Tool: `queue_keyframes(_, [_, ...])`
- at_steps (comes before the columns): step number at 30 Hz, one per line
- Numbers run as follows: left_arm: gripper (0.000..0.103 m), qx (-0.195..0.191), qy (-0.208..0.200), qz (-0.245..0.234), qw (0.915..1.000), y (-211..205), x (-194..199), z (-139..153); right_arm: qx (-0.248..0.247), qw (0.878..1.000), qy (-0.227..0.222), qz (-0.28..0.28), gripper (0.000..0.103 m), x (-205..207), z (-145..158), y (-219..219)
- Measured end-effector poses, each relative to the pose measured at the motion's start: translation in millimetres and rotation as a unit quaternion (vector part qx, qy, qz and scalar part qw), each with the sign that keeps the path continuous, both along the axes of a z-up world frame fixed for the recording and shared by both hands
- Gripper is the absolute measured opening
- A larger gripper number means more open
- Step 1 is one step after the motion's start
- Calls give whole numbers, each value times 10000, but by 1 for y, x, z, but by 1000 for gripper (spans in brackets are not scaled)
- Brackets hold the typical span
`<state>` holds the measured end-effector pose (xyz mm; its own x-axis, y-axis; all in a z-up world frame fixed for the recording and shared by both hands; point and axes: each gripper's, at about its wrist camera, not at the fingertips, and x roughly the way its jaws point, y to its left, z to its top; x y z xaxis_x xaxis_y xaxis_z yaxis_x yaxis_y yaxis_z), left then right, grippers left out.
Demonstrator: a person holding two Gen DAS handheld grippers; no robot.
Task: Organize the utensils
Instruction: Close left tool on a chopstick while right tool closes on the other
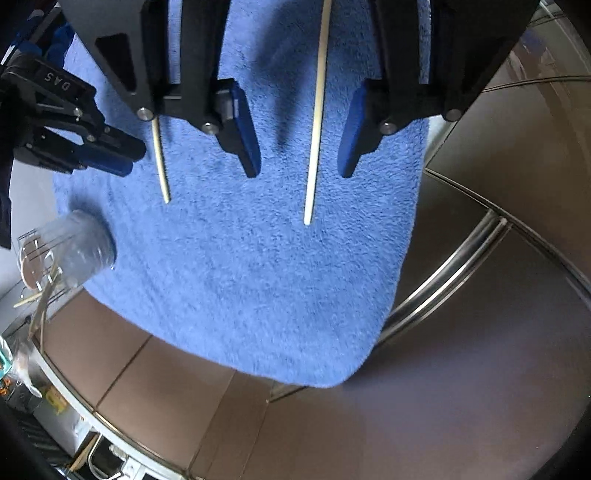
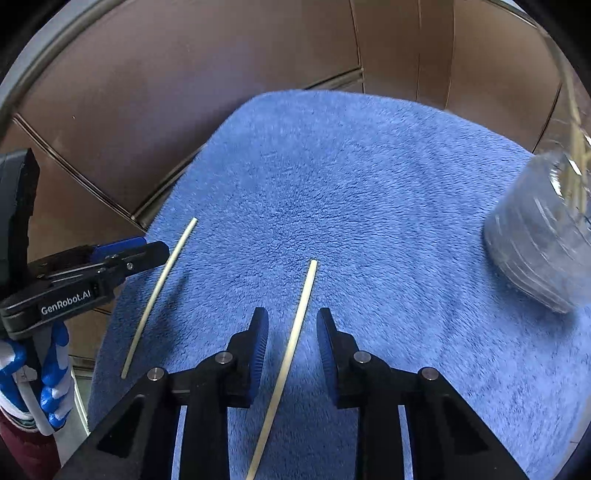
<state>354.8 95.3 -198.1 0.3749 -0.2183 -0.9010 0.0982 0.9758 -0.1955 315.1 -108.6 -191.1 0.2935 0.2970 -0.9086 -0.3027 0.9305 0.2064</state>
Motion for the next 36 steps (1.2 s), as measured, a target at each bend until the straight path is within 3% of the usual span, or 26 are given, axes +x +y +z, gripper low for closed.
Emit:
queue_keyframes(9, [14,19,449,-347,9984,-6,13,-18,-463,9984,317,28,10,19,-22,17])
queue_keyframes(19, [13,361,663,-399,9963,-7,17,-23,-888,9953,379,122,10,28,-32,38])
queue_keyframes(27, [13,256,661,-304,9970,4,22,-23,-852,9954,399,170,10,29,-35,42])
queue_keyframes(36, [13,506,771,-494,9945,-12,26,-28,-887,9946,456,286,10,30,-34,41])
